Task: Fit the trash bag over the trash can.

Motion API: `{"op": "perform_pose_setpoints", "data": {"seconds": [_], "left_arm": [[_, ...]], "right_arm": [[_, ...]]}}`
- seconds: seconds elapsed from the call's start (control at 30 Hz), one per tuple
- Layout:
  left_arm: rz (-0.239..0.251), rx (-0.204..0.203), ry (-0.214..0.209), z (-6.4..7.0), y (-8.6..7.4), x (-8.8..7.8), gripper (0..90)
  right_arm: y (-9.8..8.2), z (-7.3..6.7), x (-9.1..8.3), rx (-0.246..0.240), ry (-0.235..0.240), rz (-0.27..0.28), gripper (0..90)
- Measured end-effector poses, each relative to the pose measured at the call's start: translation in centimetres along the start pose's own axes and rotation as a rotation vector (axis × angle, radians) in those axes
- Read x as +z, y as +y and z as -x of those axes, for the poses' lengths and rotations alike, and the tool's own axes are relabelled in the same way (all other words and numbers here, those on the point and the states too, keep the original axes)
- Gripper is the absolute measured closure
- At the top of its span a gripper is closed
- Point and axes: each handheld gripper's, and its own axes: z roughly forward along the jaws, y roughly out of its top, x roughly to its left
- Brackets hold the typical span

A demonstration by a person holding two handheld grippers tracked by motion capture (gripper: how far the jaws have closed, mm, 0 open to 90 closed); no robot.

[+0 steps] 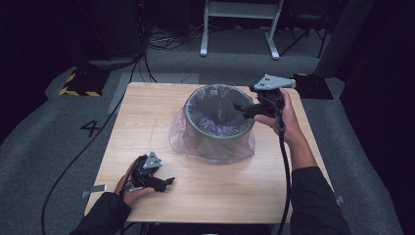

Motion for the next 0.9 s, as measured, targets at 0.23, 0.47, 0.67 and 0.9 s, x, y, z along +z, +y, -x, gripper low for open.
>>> {"op": "perform_pose_setpoints", "data": {"seconds": [0.23, 0.47, 0.67, 0.9], "left_arm": [[-0.001, 0.003, -0.002, 0.0, 0.0, 0.0, 10.0], [-0.002, 0.004, -0.002, 0.0, 0.0, 0.0, 9.9], [-0.002, 0.004, -0.003, 0.0, 0.0, 0.0, 9.9], [-0.002, 0.004, -0.003, 0.0, 0.0, 0.0, 9.9]], "right_arm": [[-0.2, 0.3, 2.2, 0.014, 0.031, -0.058, 19.9], [0.1, -0.5, 3.5, -0.024, 0.051, -0.11, 20.4], [0.3, -1.1, 4.2, -0.055, 0.079, -0.146, 20.1], [0.4, -1.8, 5.0, -0.084, 0.087, -0.197, 18.7]]}}
